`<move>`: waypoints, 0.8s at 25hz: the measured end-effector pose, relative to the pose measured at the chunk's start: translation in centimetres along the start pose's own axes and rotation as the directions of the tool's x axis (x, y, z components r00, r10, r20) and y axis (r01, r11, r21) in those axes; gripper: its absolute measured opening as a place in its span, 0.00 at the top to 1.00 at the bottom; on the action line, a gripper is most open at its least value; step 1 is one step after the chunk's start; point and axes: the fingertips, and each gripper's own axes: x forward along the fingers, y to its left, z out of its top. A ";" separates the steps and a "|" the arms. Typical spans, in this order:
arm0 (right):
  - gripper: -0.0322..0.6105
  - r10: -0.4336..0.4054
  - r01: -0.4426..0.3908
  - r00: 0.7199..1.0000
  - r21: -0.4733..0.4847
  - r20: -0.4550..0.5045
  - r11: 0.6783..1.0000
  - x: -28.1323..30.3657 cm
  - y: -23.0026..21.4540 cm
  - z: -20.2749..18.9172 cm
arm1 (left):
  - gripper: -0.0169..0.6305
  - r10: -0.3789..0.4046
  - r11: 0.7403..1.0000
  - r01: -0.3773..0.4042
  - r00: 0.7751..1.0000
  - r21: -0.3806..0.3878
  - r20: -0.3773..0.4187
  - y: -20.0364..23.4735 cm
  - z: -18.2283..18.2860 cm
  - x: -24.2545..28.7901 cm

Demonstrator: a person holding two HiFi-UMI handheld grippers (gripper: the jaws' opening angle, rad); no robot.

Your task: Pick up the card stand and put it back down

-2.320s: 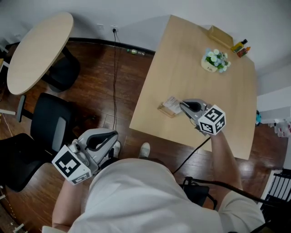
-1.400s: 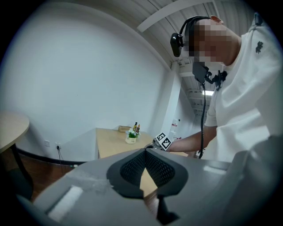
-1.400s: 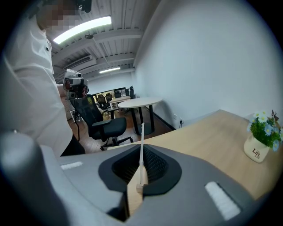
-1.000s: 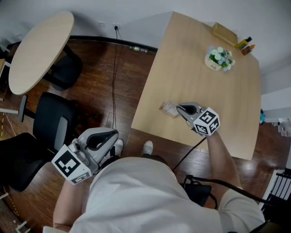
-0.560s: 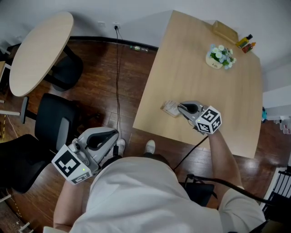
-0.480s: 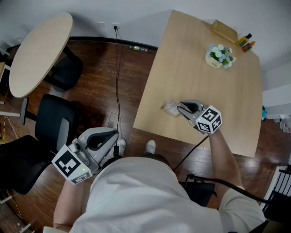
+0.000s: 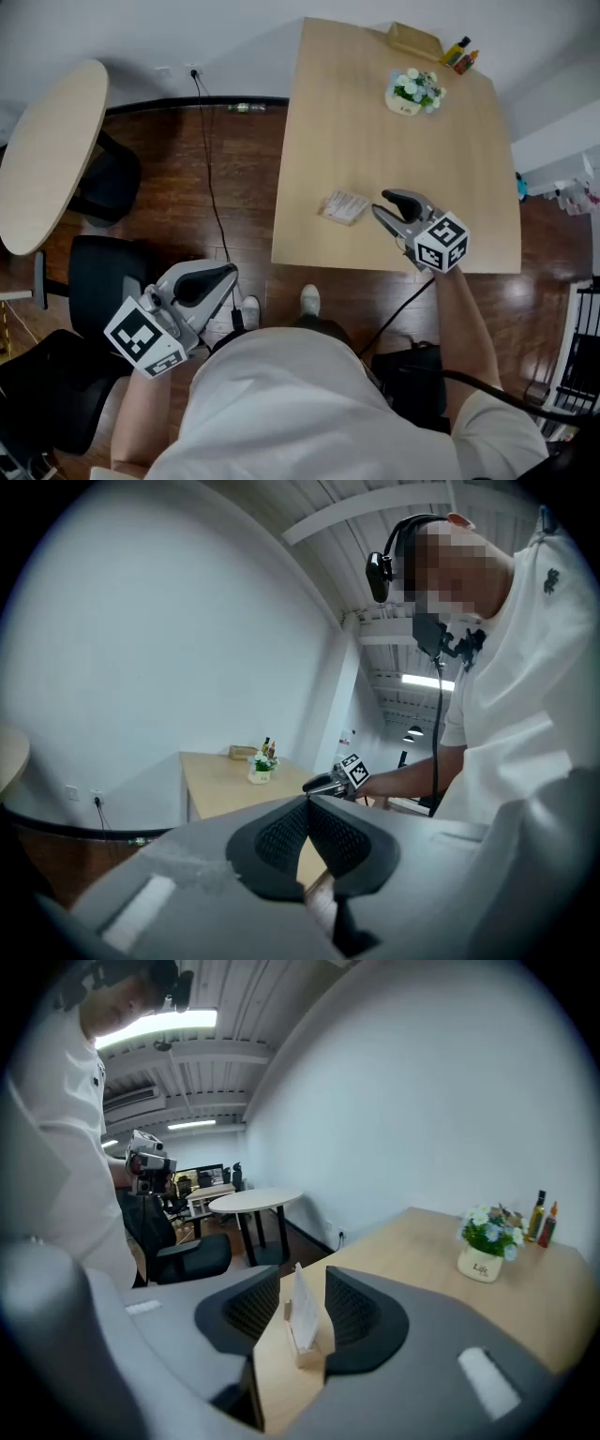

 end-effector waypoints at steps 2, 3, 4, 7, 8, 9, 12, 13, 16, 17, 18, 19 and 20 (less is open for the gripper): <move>0.72 -0.088 0.088 0.996 0.031 0.016 0.996 -2.0 1.4 0.1 | 0.98 -0.043 0.999 0.043 0.999 0.014 0.000 0.3 -0.2 -0.6; 0.72 -0.136 0.135 0.990 0.050 0.021 0.990 -2.9 2.4 -0.1 | 0.98 -0.067 0.998 0.067 0.998 0.020 0.000 0.4 -0.3 -0.9; 0.72 -0.184 0.182 0.983 0.072 0.024 0.981 -3.9 3.5 -0.5 | 0.98 -0.092 0.995 0.092 0.996 0.025 -0.001 0.5 -0.6 -1.3; 0.72 -0.308 0.301 0.951 0.148 0.030 0.942 -6.8 8.3 -2.1 | 0.98 -0.167 0.985 0.167 0.986 0.039 -0.015 0.8 -1.6 -2.3; 0.72 -0.344 0.334 0.938 0.174 0.029 0.926 -7.8 10.3 -2.7 | 0.98 -0.192 0.980 0.193 0.981 0.040 -0.022 0.8 -2.0 -2.6; 0.72 -0.377 0.365 0.926 0.203 0.025 0.909 -8.7 12.3 -3.5 | 0.98 -0.217 0.975 0.218 0.976 0.039 -0.031 0.8 -2.4 -2.7; 0.72 -0.450 0.430 0.893 0.286 0.005 0.856 -11.1 18.7 -6.0 | 0.98 -0.276 0.959 0.280 0.959 0.050 -0.065 0.4 -3.8 -2.7; 0.72 -0.467 0.444 0.884 0.309 0.000 0.841 -11.7 20.8 -6.7 | 0.98 -0.289 0.954 0.294 0.954 0.062 -0.076 0.1 -4.2 -2.7; 0.72 -0.521 0.486 0.854 0.360 0.000 0.797 -13.4 26.3 -8.3 | 0.98 -0.321 0.939 0.329 0.943 0.097 -0.090 -1.5 -5.4 -3.0; 0.72 -0.537 0.497 0.843 0.371 0.006 0.784 -14.0 27.6 -8.4 | 0.98 -0.328 0.936 0.337 0.940 0.103 -0.089 -2.1 -5.5 -3.0; 0.72 -0.551 0.505 0.835 0.378 0.014 0.776 -14.8 28.6 -8.4 | 0.98 -0.335 0.933 0.343 0.938 0.107 -0.086 -2.8 -5.5 -2.8; 0.72 -0.561 0.512 0.828 0.380 0.022 0.770 -15.5 29.4 -8.3 | 0.98 -0.341 0.931 0.349 0.936 0.109 -0.084 -3.5 -5.4 -2.6; 0.72 -0.568 0.517 0.822 0.380 0.029 0.767 -16.4 30.1 -8.2 | 0.98 -0.346 0.929 0.353 0.935 0.111 -0.083 -4.3 -5.3 -2.4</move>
